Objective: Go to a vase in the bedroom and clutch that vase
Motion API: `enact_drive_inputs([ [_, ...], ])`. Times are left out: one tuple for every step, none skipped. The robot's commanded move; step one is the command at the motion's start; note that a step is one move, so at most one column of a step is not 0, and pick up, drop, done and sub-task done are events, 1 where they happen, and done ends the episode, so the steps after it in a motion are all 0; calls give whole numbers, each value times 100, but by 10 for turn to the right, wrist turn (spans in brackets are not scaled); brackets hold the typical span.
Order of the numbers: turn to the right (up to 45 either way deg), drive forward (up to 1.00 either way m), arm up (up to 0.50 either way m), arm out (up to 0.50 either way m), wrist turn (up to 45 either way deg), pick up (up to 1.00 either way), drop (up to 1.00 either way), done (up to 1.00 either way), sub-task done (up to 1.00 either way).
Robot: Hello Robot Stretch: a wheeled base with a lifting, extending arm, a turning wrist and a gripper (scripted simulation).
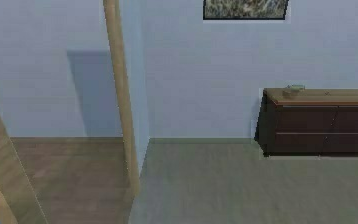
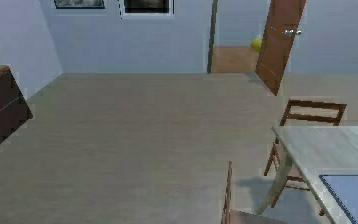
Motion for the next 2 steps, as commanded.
enact_drive_inputs([
  [210,0,0,0,0,0,0,0,0],
  [0,25,0,0,0,0,0,0,0],
])
